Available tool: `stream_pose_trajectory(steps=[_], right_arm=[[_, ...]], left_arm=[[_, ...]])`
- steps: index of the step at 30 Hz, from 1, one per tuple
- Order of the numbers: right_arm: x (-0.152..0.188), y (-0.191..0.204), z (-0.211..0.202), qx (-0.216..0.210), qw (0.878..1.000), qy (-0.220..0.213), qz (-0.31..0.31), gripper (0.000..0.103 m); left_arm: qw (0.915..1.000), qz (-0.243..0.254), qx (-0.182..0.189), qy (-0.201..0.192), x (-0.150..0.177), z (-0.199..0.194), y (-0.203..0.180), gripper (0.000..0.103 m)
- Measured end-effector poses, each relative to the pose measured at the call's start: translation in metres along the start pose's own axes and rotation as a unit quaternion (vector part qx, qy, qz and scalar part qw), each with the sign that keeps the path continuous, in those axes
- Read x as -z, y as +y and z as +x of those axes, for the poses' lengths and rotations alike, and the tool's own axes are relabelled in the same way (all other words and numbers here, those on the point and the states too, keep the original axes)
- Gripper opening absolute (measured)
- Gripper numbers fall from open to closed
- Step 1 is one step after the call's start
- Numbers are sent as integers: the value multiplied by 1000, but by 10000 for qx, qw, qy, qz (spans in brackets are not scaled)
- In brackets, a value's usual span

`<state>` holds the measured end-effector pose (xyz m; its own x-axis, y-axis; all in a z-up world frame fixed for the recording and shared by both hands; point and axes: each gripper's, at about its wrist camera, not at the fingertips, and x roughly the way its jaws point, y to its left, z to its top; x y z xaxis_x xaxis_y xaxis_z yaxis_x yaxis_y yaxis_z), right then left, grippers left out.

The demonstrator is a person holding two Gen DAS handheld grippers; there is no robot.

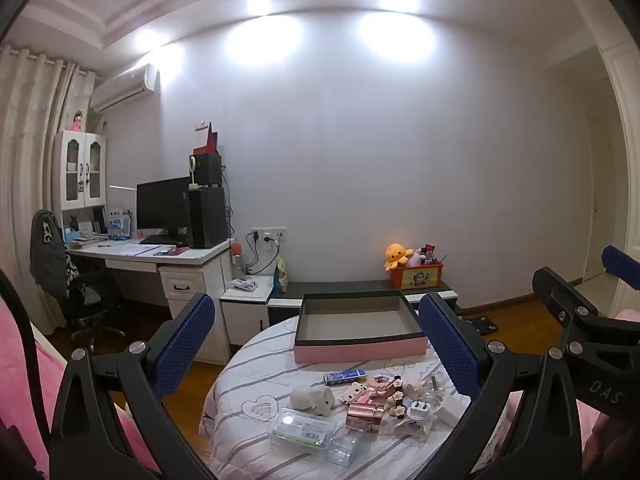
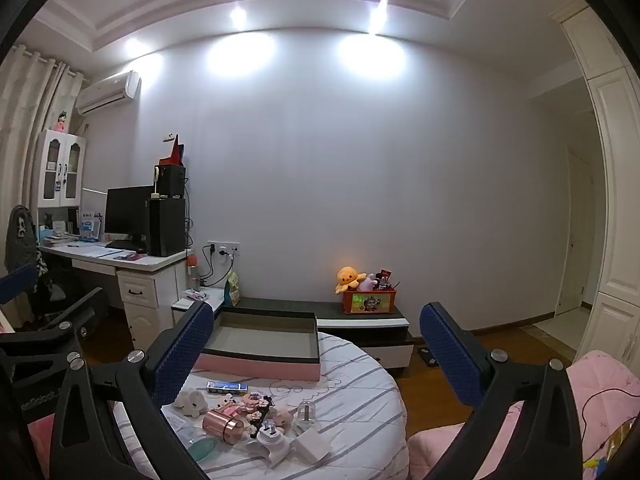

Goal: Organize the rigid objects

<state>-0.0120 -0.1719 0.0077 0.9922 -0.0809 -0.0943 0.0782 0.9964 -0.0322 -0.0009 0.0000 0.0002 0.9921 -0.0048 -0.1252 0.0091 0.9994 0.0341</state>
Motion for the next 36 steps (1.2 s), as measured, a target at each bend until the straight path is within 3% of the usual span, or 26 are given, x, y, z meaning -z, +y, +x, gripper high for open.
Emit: stream_pose_trajectory(steps=[36], right_arm=[[-1, 5, -5, -93, 9999, -40, -20, 103]], left_arm=[[9999, -28, -120, -18, 0, 2, 3, 103]])
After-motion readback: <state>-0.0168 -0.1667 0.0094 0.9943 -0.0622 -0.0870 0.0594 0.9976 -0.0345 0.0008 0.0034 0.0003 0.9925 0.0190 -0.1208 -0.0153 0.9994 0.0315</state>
